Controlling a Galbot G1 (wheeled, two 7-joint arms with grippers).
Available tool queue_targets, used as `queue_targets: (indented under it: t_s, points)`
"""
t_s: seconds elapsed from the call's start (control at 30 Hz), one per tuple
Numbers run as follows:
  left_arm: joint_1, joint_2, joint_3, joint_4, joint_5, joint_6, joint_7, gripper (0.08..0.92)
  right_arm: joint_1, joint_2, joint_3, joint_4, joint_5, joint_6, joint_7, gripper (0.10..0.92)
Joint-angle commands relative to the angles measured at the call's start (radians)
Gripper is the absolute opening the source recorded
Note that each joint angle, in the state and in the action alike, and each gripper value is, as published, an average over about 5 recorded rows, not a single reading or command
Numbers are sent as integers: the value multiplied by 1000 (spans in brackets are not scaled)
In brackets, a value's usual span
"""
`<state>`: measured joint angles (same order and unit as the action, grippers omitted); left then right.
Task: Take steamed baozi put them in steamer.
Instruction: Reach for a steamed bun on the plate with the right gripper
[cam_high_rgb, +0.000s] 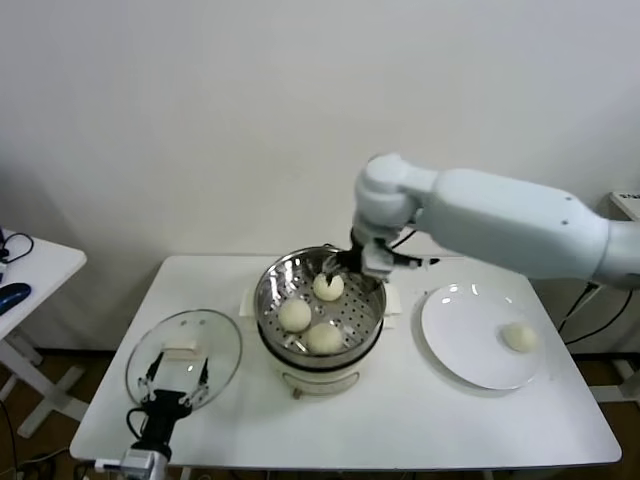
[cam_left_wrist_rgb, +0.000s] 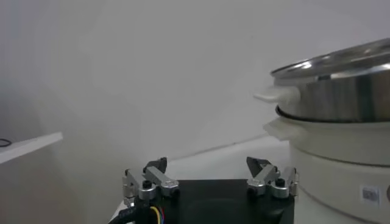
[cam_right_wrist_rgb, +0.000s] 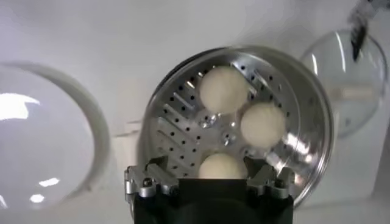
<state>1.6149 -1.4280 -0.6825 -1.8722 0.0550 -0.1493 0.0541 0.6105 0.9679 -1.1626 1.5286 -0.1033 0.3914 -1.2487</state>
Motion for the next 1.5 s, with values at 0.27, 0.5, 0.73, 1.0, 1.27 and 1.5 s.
queue_targets:
  t_s: [0.27,0.5,0.73,1.0,1.27,1.5]
  points:
    - [-1,5,15,-20,-32,-66,32,823,58,-504,-93,-199,417,-393,17,823]
    - [5,-1,33,-21,-33,-97,19,823,-81,-604,-9,-295,241,-322,15,823]
    - [11,2,35,-24,-30,-99,22,823,-435,-599,340,-438,118,-251,14,823]
    - [16,4,25,-20,-28,-96,24,823,-664,-532,576,-530,5,-234,13,823]
    - [12,4,14,-9,-30,-92,24,823,-752,-432,665,-626,-96,-215,23,823]
    - [8,3,10,-2,-30,-87,24,823,-737,-327,677,-721,-146,-204,29,823]
